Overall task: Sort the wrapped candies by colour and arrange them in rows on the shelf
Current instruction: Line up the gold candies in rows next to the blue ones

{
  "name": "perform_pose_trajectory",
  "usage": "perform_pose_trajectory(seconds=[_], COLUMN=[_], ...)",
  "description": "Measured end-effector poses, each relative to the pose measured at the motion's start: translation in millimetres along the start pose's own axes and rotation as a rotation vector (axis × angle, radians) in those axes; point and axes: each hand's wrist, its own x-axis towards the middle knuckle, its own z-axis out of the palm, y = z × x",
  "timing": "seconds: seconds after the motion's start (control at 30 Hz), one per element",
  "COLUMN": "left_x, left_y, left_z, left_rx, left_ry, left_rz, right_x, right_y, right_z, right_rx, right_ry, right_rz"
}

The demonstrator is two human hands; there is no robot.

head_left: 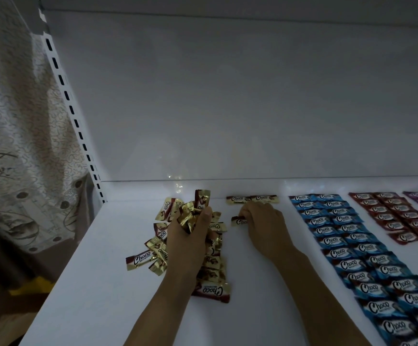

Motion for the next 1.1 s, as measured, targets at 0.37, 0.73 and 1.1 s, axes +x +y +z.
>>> perform_pose_trajectory(seconds=[0.37, 0.73, 1.1], left_x=[-2.0, -0.7, 1.0], left_y=[-0.1, -3.5, -7.7], left_z=[0.8, 1.5, 2.2], left_rx=[0.001, 0.019, 0.038], left_ry=[-0.007, 0.004, -0.019], left_rz=[0.030, 0.040, 0.052], right_x=[-14.8, -6.7, -8.2], right_y=[-17.7, -9.1, -2.6], right_z=[-20.1, 14.1, 18.0], right_rx=[-0.046, -0.026, -0.031], right_ry=[0.044, 0.077, 0.203], right_rz=[-0.062, -0.167, -0.178])
